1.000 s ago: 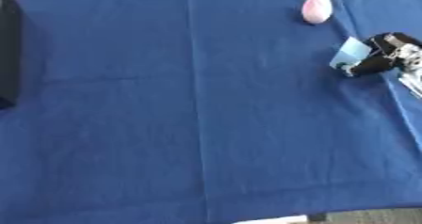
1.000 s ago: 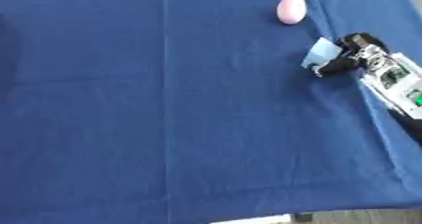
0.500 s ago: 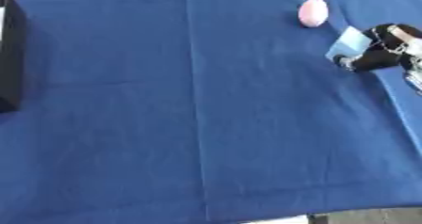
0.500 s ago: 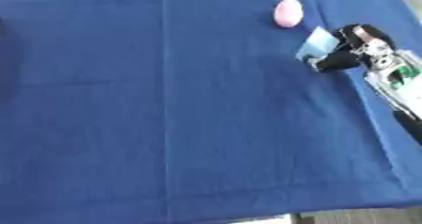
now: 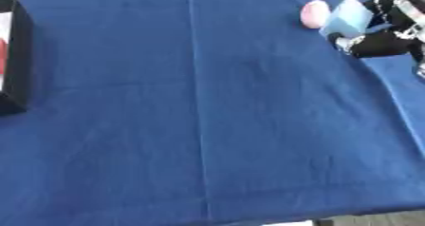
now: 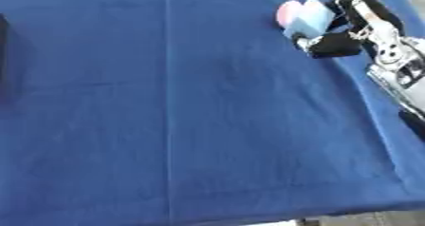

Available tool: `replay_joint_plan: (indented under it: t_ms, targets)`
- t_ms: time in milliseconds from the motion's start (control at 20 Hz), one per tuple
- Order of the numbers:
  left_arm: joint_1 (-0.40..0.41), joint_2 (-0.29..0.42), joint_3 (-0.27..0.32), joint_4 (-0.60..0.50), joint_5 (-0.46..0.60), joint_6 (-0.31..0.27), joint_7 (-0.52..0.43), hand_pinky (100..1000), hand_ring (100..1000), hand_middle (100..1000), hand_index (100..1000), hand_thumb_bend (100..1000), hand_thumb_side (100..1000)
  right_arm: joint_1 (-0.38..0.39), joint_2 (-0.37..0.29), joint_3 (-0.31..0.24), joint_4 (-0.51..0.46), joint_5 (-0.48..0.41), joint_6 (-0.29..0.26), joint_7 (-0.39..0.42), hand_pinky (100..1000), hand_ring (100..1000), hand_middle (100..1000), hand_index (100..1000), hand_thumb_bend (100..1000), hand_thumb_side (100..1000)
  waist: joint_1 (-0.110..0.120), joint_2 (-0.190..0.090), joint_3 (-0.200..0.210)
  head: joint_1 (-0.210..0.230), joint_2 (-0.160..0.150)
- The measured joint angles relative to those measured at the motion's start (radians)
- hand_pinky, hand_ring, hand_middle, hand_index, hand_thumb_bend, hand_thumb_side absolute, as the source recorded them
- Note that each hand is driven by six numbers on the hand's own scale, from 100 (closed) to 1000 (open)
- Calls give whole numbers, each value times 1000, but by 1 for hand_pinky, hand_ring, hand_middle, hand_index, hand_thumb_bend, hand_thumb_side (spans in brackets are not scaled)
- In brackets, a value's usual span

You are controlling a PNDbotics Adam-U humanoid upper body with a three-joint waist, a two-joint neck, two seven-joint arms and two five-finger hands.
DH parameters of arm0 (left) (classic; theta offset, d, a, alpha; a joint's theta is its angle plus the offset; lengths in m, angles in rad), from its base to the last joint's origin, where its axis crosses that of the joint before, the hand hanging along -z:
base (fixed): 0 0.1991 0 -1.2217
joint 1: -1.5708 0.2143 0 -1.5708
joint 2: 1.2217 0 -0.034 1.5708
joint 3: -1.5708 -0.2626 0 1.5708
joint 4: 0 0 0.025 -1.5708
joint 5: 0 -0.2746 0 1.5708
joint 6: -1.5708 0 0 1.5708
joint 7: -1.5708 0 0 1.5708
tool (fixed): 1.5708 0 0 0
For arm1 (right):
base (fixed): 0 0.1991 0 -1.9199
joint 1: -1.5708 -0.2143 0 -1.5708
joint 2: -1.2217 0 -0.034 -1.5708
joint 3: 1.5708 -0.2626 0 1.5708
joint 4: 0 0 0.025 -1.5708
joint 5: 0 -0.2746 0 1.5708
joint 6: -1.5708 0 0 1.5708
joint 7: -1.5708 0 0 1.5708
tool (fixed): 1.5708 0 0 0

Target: Pick up the objects with one hand, pass them to the other hand, and then place them into the box on the other side of the table.

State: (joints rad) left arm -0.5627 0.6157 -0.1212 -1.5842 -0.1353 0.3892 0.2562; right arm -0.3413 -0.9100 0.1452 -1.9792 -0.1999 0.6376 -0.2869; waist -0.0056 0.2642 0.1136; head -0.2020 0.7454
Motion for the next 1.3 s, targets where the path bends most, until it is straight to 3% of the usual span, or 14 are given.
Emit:
replay_joint_plan:
  t_ms: [300,650,700,750,1300]
  targets:
    - [-28,25,14,-38,27,-9,6,838,756,721,730,100,688,-47,54,45,-1,84,-10,40,657,728,584,519,338,100,3,-6,6,5,7]
    - [-89,74,-3,-163,72,-29,-49,829,755,718,730,100,631,-78,80,90,-1,148,-6,83,658,728,586,521,337,100,5,-14,15,5,10]
    - [-98,82,-9,-184,76,-31,-63,827,754,714,726,100,631,-83,84,96,-1,156,-5,89,659,729,584,521,513,100,5,-16,17,5,10]
    - [-107,90,-15,-204,78,-31,-77,825,754,718,730,100,614,-86,87,102,-1,162,-5,95,659,729,586,521,336,100,5,-18,17,5,10]
    - [-219,132,-96,-340,85,-18,-238,810,750,713,730,100,546,-136,127,160,-2,206,19,125,649,729,586,518,331,100,14,-32,30,4,19]
